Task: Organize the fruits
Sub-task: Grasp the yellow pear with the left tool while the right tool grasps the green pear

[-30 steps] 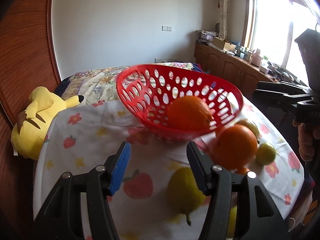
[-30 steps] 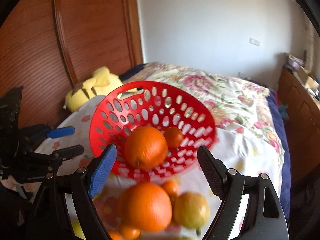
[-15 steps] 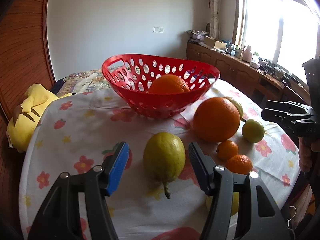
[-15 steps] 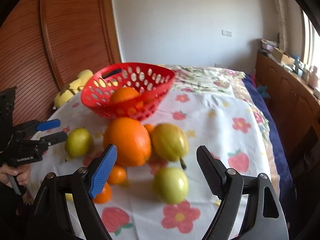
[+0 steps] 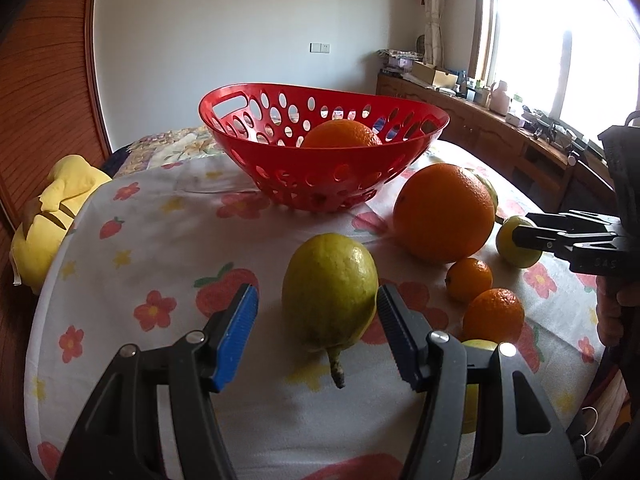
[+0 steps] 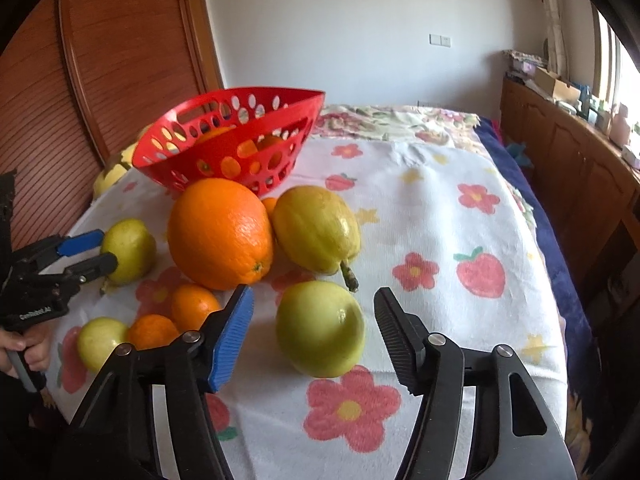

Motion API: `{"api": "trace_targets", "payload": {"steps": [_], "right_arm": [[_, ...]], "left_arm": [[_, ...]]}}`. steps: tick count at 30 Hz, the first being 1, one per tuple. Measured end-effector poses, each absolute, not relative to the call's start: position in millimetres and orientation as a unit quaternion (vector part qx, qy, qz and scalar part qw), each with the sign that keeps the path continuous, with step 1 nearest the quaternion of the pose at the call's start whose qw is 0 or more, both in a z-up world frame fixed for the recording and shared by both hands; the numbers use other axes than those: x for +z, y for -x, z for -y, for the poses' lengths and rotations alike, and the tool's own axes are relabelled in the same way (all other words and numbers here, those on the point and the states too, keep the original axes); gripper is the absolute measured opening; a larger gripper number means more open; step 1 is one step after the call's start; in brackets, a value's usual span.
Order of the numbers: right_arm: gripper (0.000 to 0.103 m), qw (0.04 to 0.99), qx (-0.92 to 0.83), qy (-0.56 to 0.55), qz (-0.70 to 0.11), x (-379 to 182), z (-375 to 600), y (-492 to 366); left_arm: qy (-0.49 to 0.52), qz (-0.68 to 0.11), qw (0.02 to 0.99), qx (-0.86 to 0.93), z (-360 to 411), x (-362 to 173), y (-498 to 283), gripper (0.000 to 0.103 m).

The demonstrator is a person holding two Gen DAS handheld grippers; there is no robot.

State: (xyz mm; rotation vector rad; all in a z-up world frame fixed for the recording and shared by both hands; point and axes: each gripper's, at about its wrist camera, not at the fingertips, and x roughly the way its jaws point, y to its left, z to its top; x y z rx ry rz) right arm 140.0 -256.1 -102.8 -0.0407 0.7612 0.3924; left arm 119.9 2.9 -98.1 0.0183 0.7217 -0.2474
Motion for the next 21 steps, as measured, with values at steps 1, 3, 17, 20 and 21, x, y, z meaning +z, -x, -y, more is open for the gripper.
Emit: {"api": "trace_targets", "payload": {"steps": [1, 3, 17, 20, 21], "right_arm": [[0.063, 0.907, 0.189, 0.019, -0.375, -105, 256, -141], [0.060, 0.903, 0.189, 0.021, -0.384, -111, 256, -143], [0.052, 0.898, 0.192, 0.024, -0.396, -125, 254, -135], [0.052, 0.900, 0.197, 0.023, -0.388, -121, 255, -125], [0.052, 0.900, 0.200, 0.022, -0.386, -120, 255, -121]], "left_arm": [[-0.010, -0.353, 0.928, -0.120, -3, -98, -120, 0.062], [-0.010, -0.353, 0.928, -0.120, -2, -99, -120, 0.062], [-0.013, -0.355, 0.927, -0.119, -4, -99, -120, 0.063], [-0.017, -0.358, 0.926, -0.119, -2, -100, -121, 0.063], [-0.019, -0.359, 0.926, -0.118, -1, -100, -122, 0.063]]}}
